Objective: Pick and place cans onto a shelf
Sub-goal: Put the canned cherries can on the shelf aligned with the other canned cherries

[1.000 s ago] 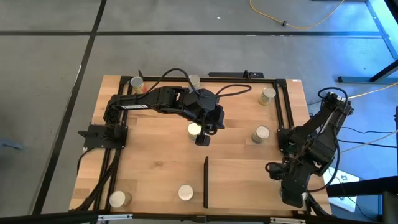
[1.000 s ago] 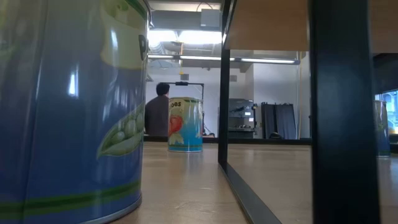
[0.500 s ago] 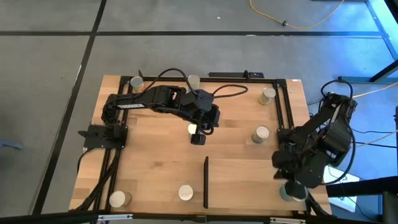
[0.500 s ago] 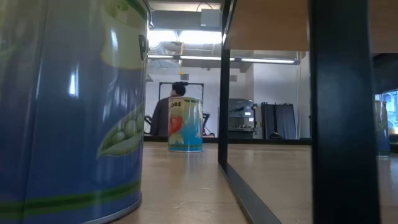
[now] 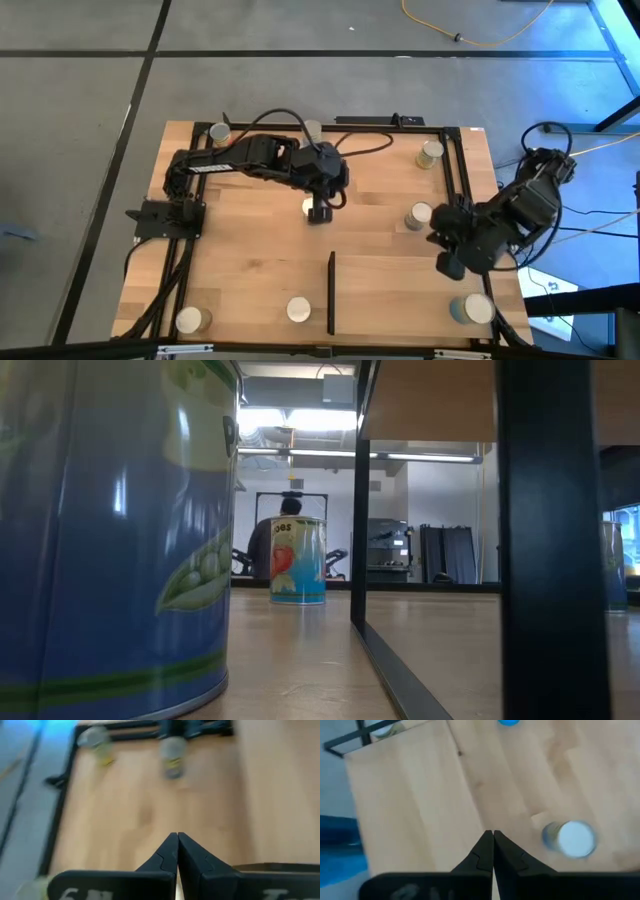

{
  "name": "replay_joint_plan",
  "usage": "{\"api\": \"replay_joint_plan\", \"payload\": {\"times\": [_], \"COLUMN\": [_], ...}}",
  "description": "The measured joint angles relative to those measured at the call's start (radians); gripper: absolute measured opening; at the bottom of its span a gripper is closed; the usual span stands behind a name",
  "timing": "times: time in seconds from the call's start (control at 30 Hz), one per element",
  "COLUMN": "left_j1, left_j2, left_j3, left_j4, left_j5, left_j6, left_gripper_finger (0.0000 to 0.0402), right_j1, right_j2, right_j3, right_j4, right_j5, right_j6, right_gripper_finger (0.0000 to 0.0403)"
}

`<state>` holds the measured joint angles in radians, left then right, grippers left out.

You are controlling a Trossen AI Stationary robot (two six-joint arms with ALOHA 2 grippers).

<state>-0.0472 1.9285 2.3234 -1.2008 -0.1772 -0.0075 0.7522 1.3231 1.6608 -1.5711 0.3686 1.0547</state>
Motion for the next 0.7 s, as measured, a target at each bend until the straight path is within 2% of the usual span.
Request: {"api": "replay_joint_plan", "payload": {"times": [0.13,0.23,0.47,0.6,0.7], "left_j1": [0.023,0.055,0.18,0.285,0.375], "left_j2": [-0.014,-0.012,-0.011,-0.011,-0.011], "left_j3": [0.0,0.0,0.0,0.0,0.0], "left_j4": [-0.055,-0.073,-0.082,-0.106,-0.13], "left_j5": [-0.186,-0.233,-0.161,-0.106,-0.014], "left_j6": [-0.088,-0.115,-0.071,0.121,0.302], "left_gripper_finger": [0.0001,0.0012,0.0051,0.0053,0.0049], "right_j1": [-0.059,-0.106,-0.215,-0.277,-0.331], "right_j2": [0.0,0.0,-0.02,-0.051,-0.076], "right_j3": [0.0,0.0,-0.002,0.009,0.025], "right_j4": [0.0,0.0,0.0,-0.001,0.0], "right_j5": [0.007,0.007,0.033,0.116,0.161], "right_j6": [-0.101,-0.153,-0.177,-0.205,-0.231], "right_gripper_finger": [0.0005,0.0005,0.0005,0.0005,0.0005]}}
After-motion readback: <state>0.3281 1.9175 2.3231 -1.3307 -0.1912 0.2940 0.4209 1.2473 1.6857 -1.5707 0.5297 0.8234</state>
